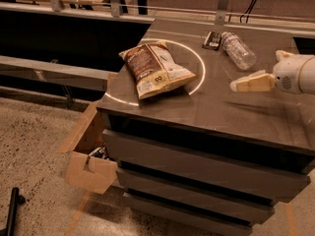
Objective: Pick water bottle
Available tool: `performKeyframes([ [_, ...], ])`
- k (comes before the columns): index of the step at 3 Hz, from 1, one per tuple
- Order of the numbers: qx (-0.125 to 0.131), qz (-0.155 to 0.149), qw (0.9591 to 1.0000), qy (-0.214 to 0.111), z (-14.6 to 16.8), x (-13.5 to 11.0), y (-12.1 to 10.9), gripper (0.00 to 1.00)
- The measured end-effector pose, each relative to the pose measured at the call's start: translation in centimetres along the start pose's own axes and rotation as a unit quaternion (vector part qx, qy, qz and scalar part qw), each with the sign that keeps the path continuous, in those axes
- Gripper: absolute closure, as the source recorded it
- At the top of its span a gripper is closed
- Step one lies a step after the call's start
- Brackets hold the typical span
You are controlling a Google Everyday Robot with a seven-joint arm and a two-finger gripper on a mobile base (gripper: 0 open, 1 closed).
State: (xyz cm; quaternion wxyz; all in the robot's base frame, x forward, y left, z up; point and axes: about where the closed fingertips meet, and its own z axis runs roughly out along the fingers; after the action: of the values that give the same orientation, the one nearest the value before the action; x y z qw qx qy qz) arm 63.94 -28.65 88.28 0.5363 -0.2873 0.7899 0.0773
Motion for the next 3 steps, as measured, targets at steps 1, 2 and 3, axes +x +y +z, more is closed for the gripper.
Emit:
performKeyframes([
  [1, 0.016, 0.004, 0.9997, -0.018, 2.3, -0.7, -1.6, 0.00],
  [2, 0.027, 0.010, 0.9991, -0.030, 4.9, -1.2, -3.6, 0.00],
  [3, 0.035, 0.034, 0.9982, -0.034, 6.6, -0.8, -5.0, 0.00],
])
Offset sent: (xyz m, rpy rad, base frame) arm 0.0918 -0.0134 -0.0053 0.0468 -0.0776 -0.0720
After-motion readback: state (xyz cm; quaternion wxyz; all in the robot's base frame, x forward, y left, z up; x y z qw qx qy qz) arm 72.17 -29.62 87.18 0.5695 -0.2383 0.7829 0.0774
